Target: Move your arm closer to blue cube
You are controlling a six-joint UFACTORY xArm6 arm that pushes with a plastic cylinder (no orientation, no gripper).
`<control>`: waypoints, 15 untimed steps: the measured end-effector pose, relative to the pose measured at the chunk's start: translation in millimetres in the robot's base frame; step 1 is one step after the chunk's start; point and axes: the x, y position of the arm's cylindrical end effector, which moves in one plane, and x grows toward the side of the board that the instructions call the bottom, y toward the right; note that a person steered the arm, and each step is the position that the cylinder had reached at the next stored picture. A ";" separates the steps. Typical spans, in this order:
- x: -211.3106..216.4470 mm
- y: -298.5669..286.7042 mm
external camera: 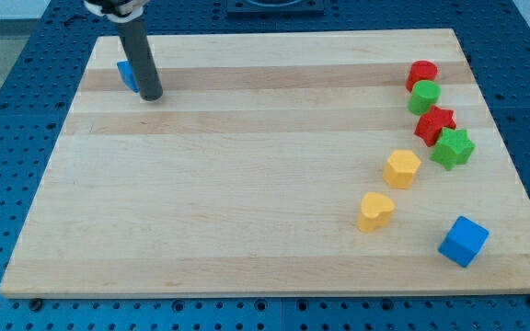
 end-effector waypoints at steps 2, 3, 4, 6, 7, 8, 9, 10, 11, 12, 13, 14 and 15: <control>-27.6 -14.7; -40.8 -17.4; -40.8 -17.4; -3.1 59.0; 50.6 107.2; 99.1 140.8; 99.2 140.8; 99.2 141.1; 104.6 144.6; 156.5 177.6; 155.5 177.6; 215.2 220.4; 226.3 225.2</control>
